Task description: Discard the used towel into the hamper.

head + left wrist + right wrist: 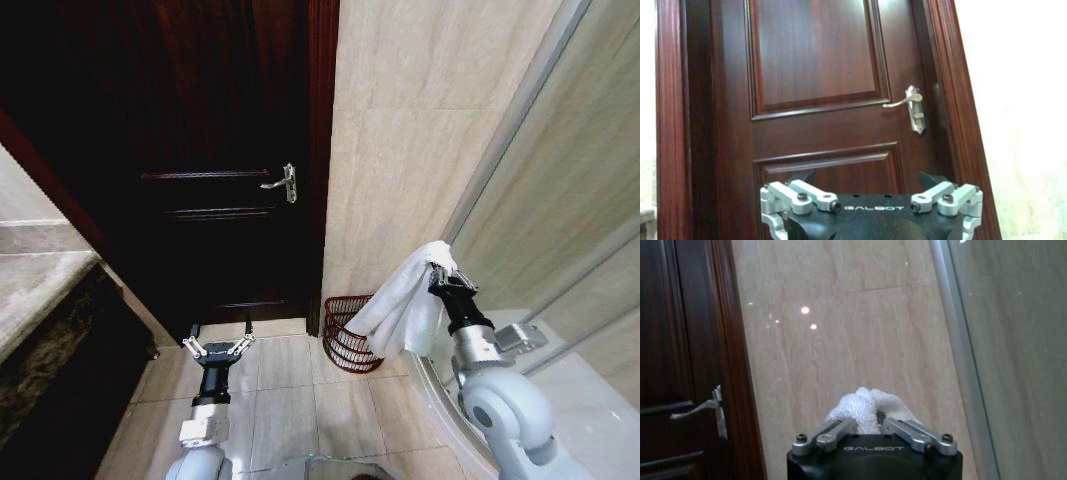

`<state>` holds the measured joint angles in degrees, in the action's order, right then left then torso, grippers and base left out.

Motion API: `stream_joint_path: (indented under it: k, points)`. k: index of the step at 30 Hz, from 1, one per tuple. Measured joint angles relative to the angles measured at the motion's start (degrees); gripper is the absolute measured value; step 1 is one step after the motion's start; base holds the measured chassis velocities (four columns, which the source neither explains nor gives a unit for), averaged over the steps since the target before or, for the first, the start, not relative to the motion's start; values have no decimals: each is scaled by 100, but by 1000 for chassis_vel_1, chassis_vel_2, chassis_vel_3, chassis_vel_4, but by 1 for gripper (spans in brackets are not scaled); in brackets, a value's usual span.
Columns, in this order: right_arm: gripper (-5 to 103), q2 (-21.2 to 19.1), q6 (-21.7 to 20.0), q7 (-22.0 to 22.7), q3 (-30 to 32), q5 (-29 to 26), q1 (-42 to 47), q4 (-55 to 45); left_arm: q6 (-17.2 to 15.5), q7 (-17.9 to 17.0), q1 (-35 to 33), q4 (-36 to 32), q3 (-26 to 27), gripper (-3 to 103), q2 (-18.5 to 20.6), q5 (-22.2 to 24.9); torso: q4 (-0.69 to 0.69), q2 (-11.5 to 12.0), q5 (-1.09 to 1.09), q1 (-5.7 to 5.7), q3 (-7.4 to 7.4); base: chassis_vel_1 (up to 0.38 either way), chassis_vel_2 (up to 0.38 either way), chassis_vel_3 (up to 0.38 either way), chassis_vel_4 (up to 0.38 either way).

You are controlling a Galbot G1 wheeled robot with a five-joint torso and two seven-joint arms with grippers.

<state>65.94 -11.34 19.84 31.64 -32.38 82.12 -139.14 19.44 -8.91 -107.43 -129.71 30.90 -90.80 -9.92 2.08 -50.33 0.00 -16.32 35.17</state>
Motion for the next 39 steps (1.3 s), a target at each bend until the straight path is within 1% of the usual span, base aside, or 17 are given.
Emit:
stream_joint_path:
  k: [8, 13, 20, 21, 23, 29, 32, 39]
  points:
    - [3, 79, 73, -62, -19, 95, 71, 18, 15, -7, -6, 20, 21, 100, 13, 13, 0, 247, 0, 105, -142, -37, 44, 41, -37]
    - [3, 106, 108, -92, -21, 129, 105, 22, 15, -7, 3, 38, 13, 100, -1, 12, 0, 350, 0, 150, -199, -64, 68, 60, -63]
    - [3, 287, 244, -221, -20, 352, 353, -47, 17, -7, 17, 79, 17, 100, 9, 17, -1, 548, -1, 239, -309, -57, 47, 59, -58]
    - [3, 287, 244, -221, -20, 352, 353, -47, 17, -7, 17, 79, 17, 100, 9, 17, -1, 548, -1, 239, -309, -60, 42, 73, -50]
    - [3, 370, 279, -289, -42, 427, 442, -64, 18, -5, 37, 97, 16, 100, 11, 18, -1, 630, 0, 276, -354, -53, 51, 55, -52]
    - [3, 400, 303, -312, -61, 472, 456, -51, 15, 0, 63, 104, 14, 100, 19, 23, 0, 750, 0, 327, -424, -51, 66, 54, -47]
    - [3, 402, 303, -313, -65, 474, 455, -40, 12, 1, 67, 104, 14, 100, 21, 26, 1, 848, 0, 367, -479, -52, 72, 57, -53]
    - [3, 422, 328, -318, -75, 515, 503, -41, 12, 0, 64, 104, 20, 100, 28, 39, -1, 999, 0, 433, -566, -52, 46, 51, -60]
